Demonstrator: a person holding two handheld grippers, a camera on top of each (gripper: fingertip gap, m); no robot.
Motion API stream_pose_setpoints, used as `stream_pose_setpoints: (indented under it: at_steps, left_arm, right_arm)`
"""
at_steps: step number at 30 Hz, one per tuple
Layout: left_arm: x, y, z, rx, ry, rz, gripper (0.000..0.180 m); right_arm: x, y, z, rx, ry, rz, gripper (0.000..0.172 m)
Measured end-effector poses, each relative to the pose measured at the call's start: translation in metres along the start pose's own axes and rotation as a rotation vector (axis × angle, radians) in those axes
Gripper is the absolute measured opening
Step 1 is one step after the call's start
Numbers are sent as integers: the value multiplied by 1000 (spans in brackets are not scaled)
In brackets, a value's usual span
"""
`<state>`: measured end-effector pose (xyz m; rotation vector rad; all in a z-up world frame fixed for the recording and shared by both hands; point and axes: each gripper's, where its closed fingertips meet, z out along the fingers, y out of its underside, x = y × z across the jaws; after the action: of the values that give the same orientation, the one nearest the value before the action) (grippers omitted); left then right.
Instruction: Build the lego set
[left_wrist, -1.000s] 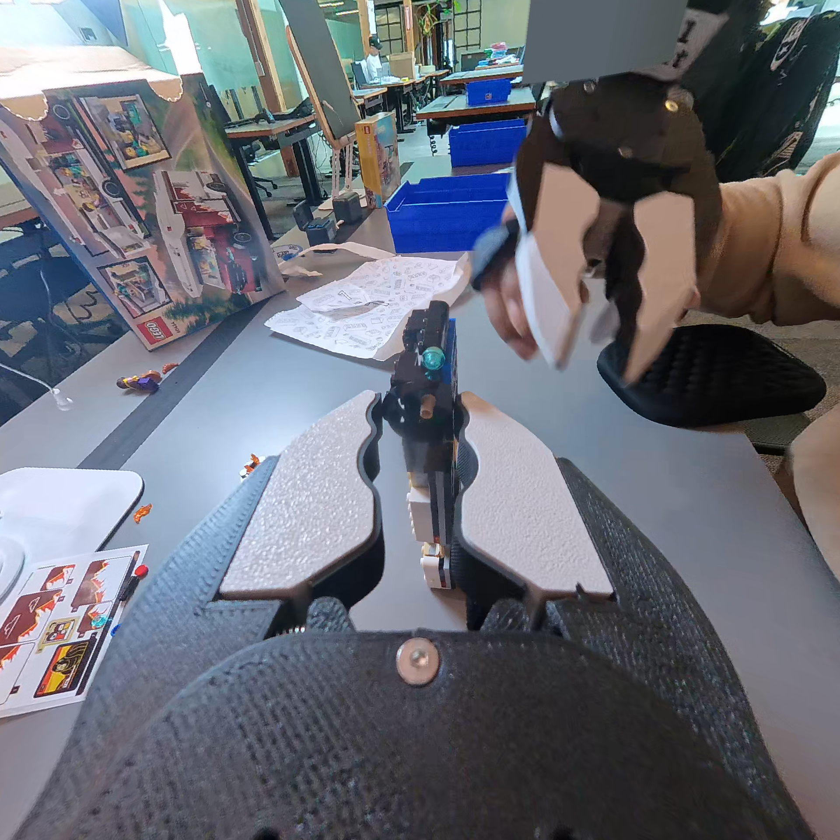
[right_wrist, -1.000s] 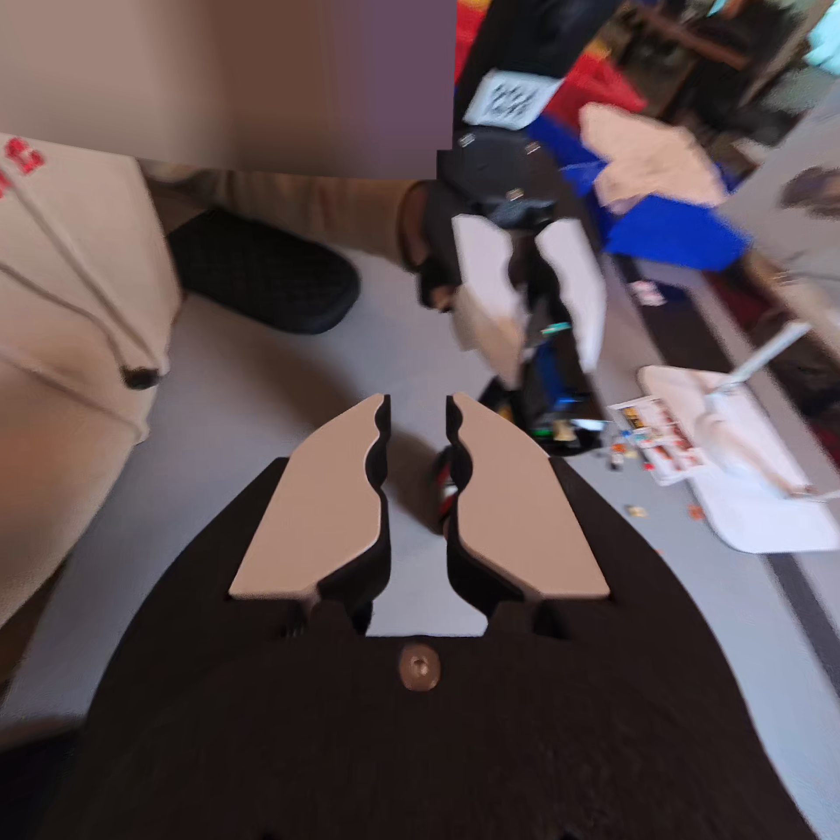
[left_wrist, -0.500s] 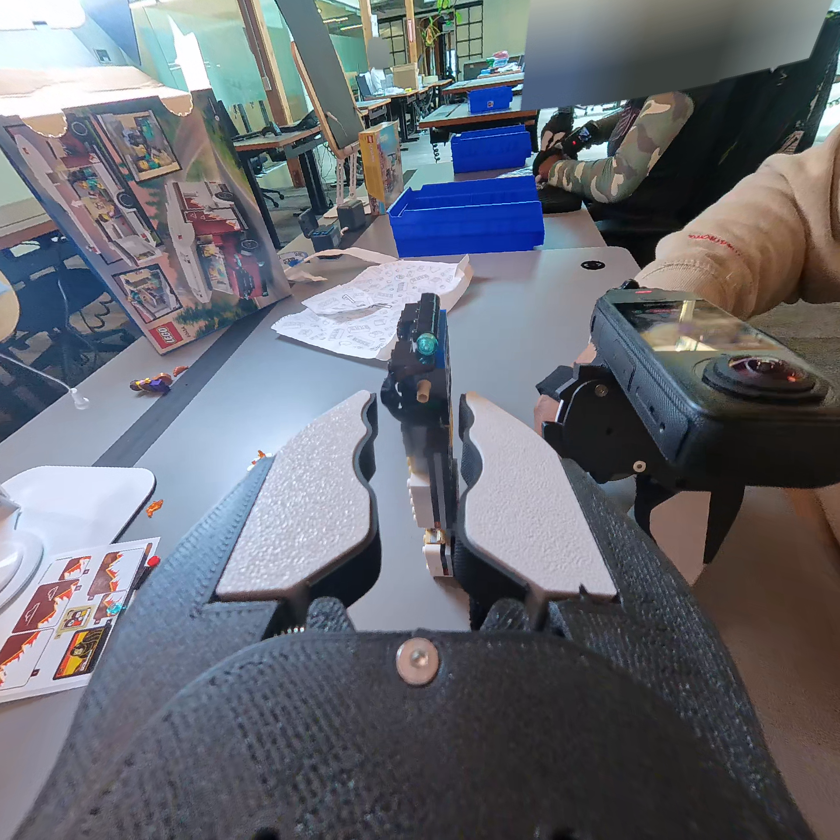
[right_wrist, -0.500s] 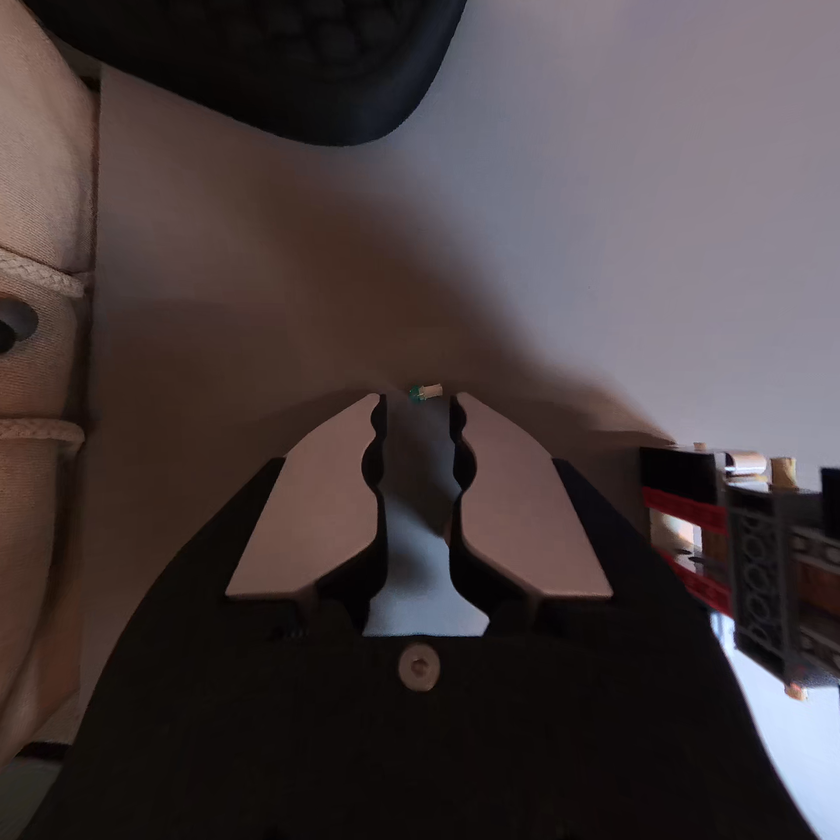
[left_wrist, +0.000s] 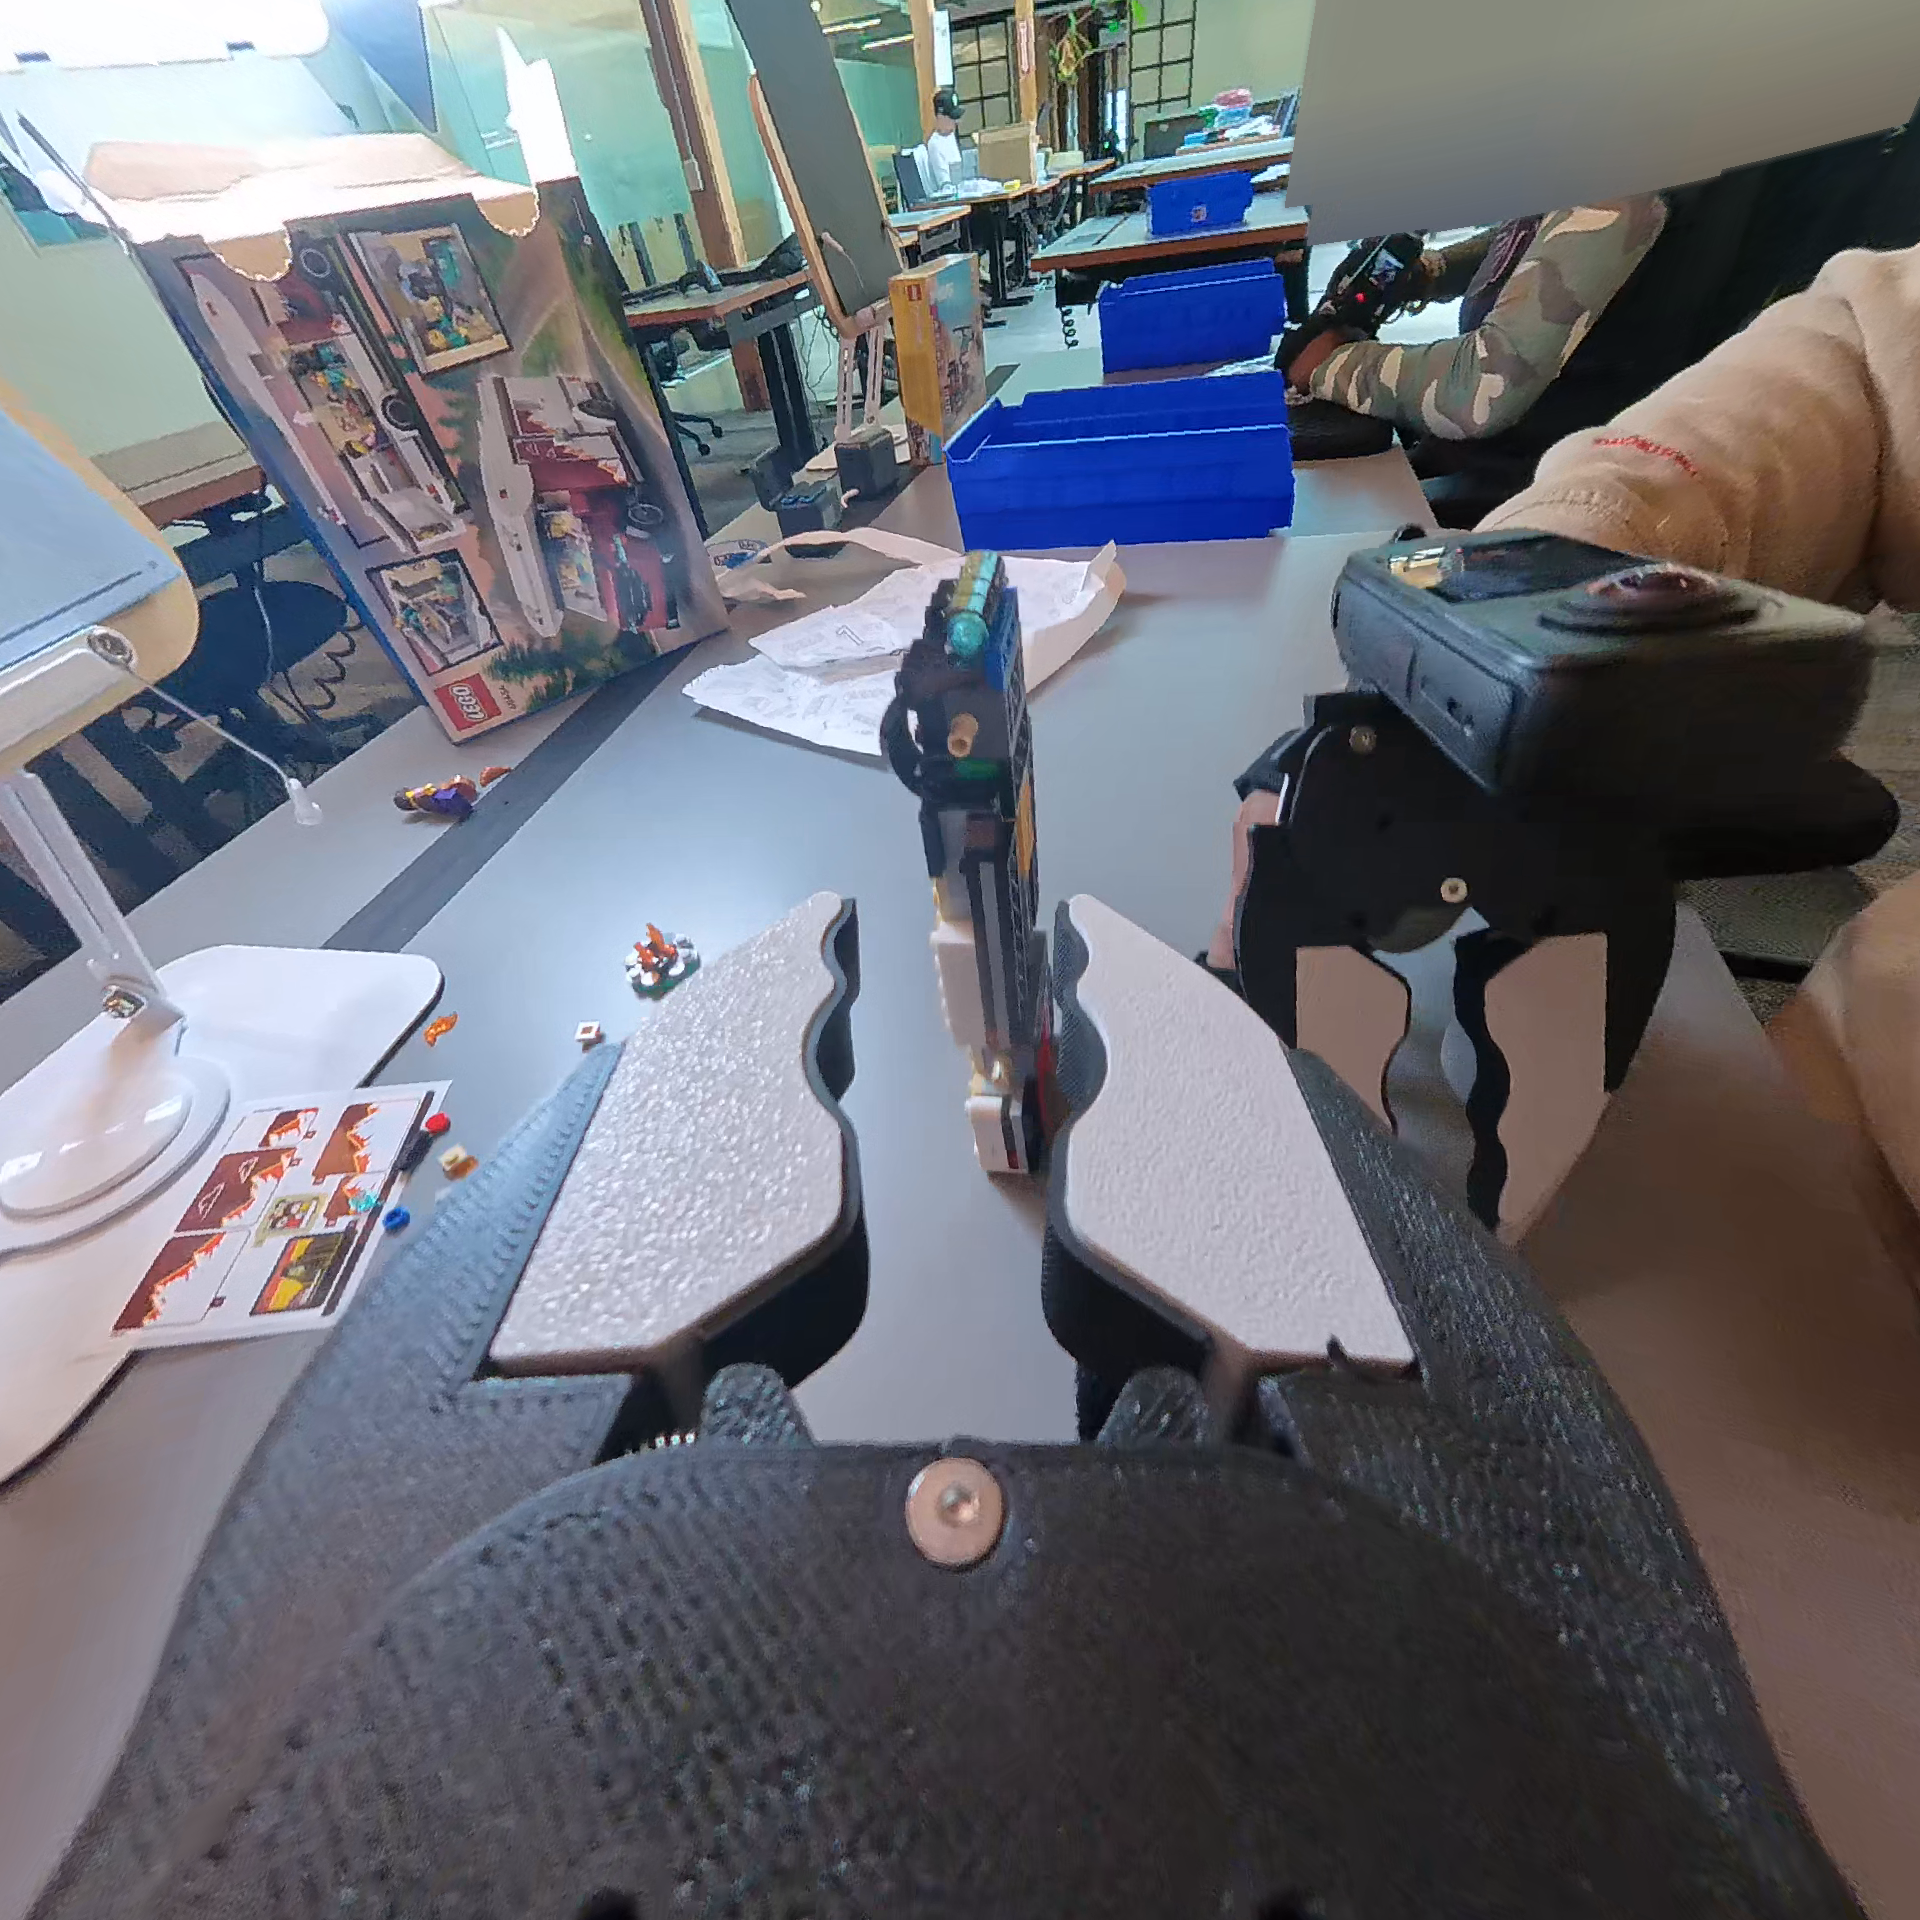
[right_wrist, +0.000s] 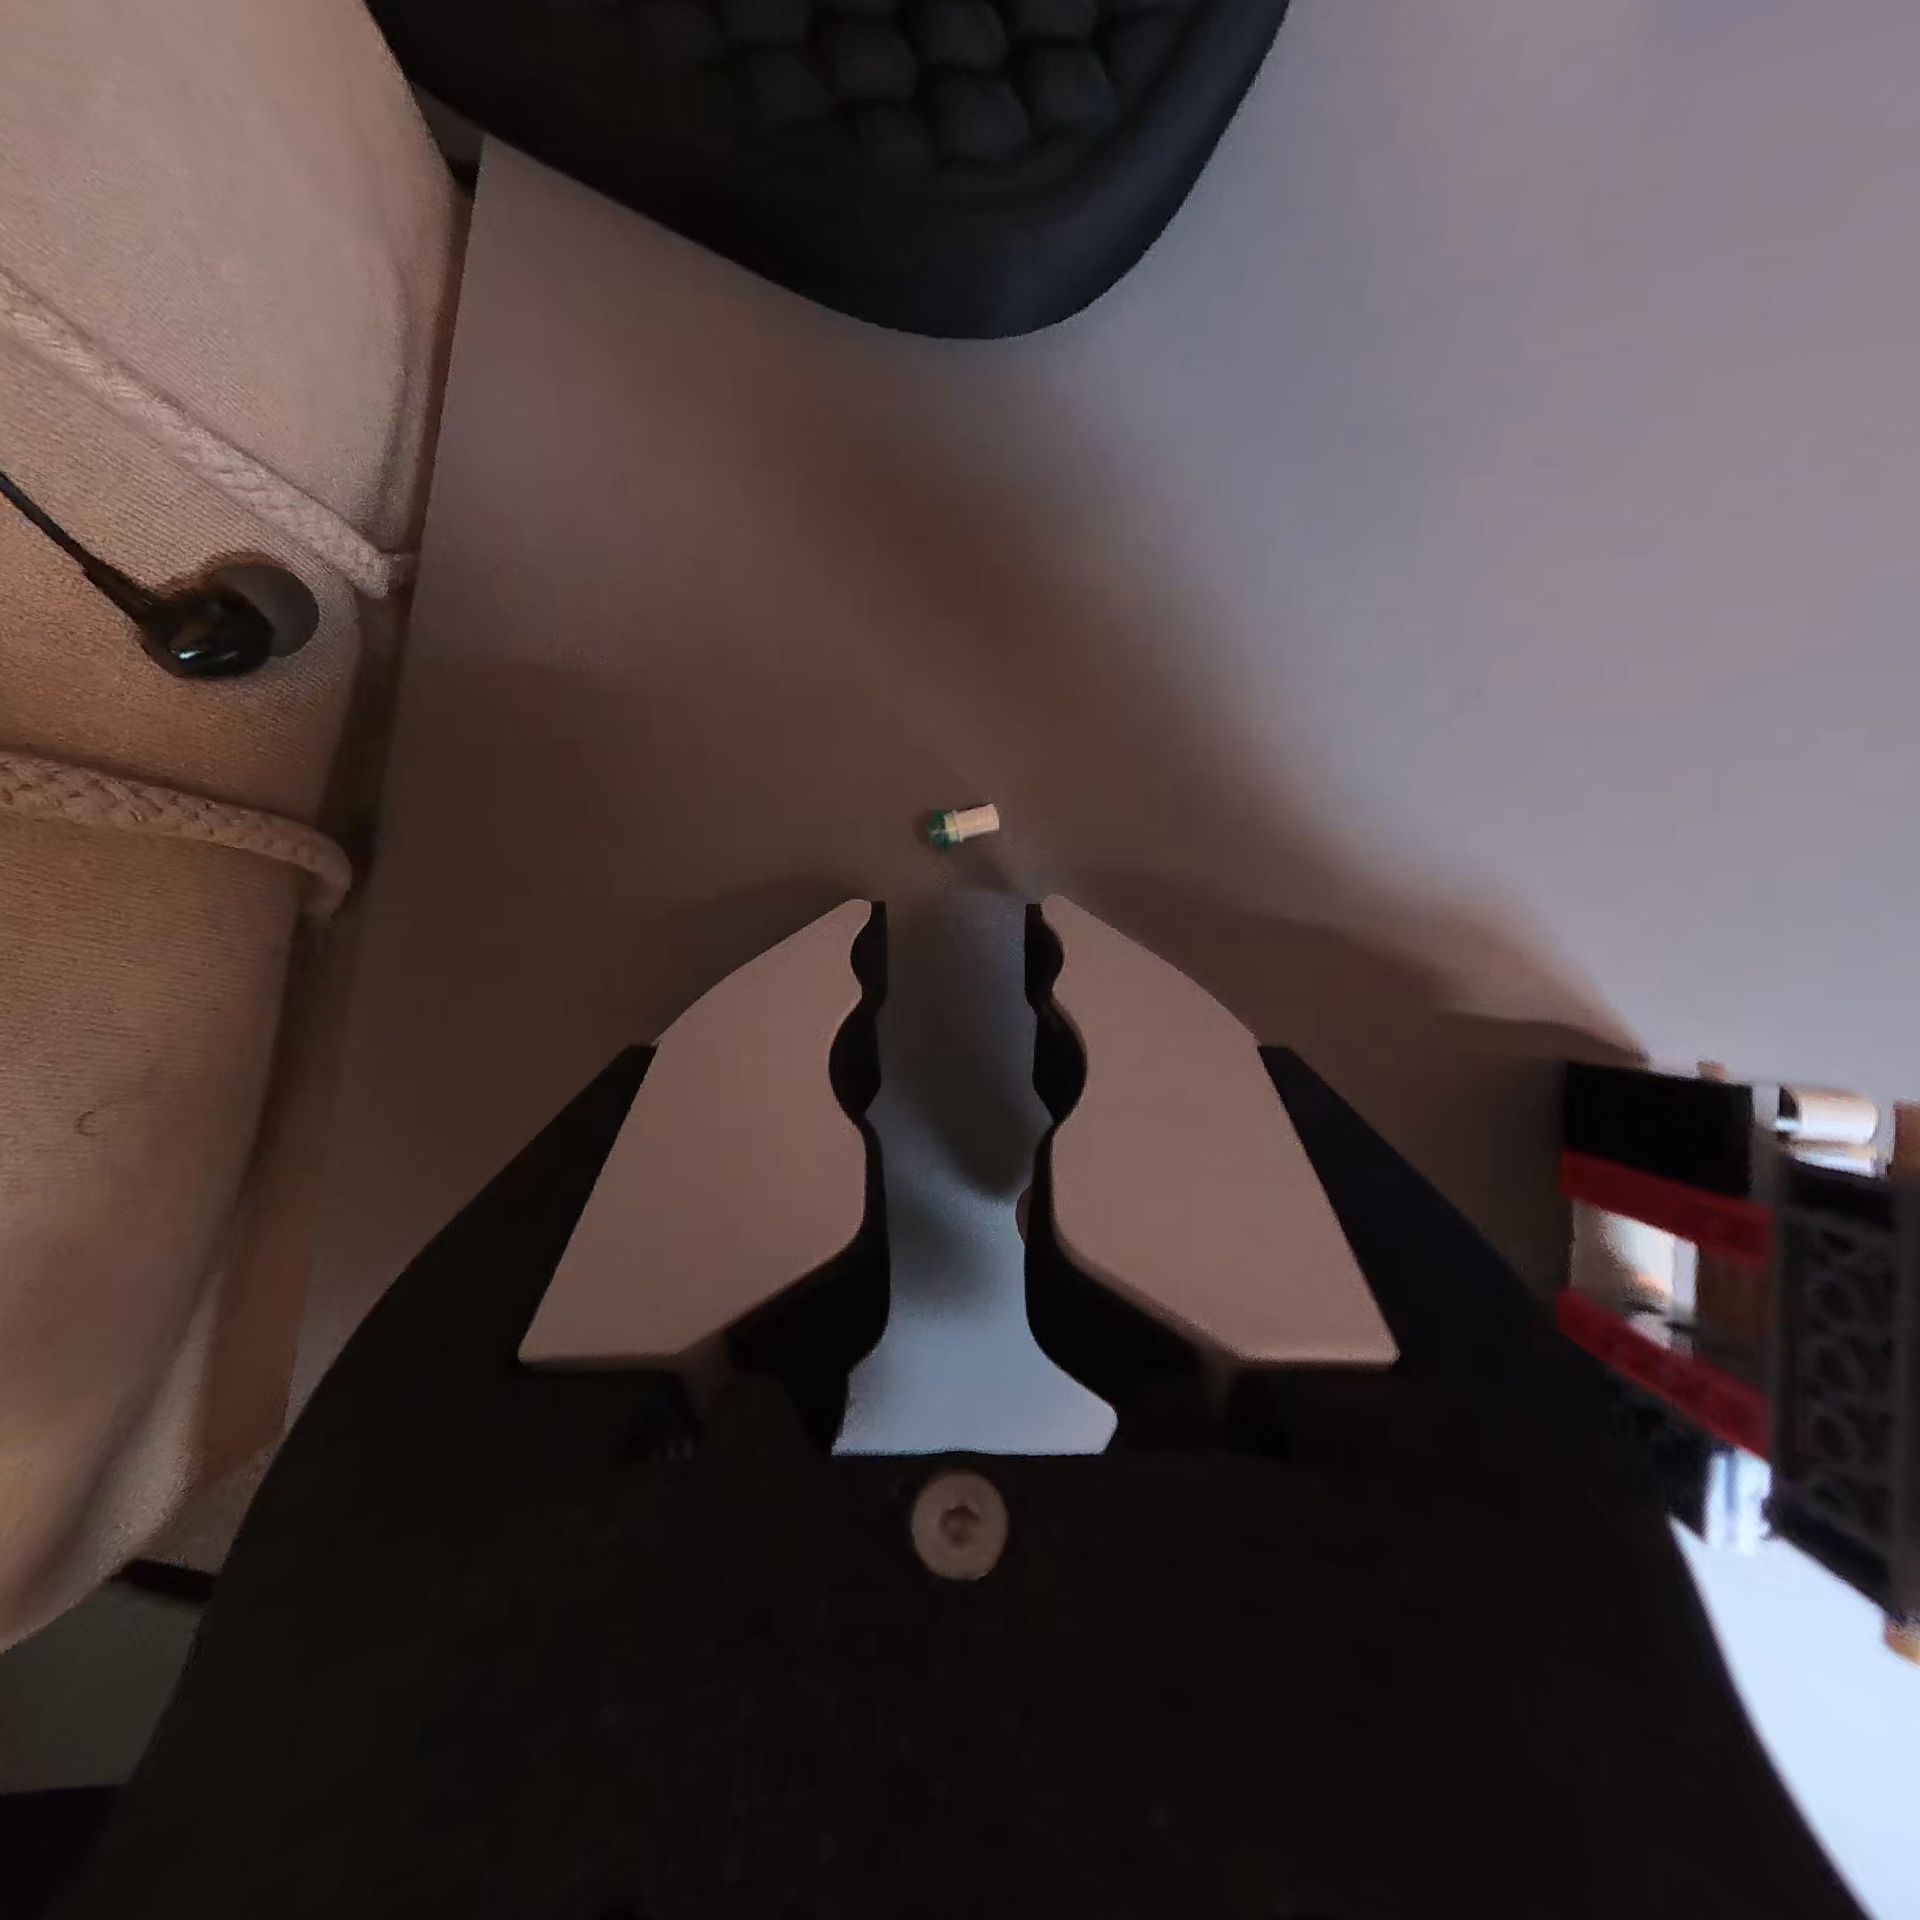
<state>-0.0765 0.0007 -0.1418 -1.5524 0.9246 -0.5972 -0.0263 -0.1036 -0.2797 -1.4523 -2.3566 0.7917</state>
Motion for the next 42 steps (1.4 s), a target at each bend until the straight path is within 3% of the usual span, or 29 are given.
stream_pose_setpoints:
  at_steps: [9, 18, 20, 23, 28, 34, 42]
  left_arm:
    - [29, 33, -25, -101, 17, 23, 34]
    - [52, 55, -55, -161, -9, 17, 32]
    - [60, 64, -57, -194, 9, 10, 29]
    - [77, 72, -56, -212, 80, -51, 28]
    - [99, 53, -52, -100, 264, -277, 25]
    - [104, 5, -43, 107, 484, -601, 18]
    - [101, -6, -31, 126, 528, -661, 7]
  right_arm:
    - [-3, -16, 19, -40, 0, 67, 24]
    - [-5, -26, 28, -97, -94, -161, 13]
    - [-10, -27, 26, -57, -112, -248, 13]
    - [-12, -47, 10, 122, -67, -299, 13]
    - [3, -82, -46, 347, 190, -414, 13]
    - [5, -99, -84, 394, 347, -536, 13]
    - [4, -101, -91, 396, 380, -576, 13]
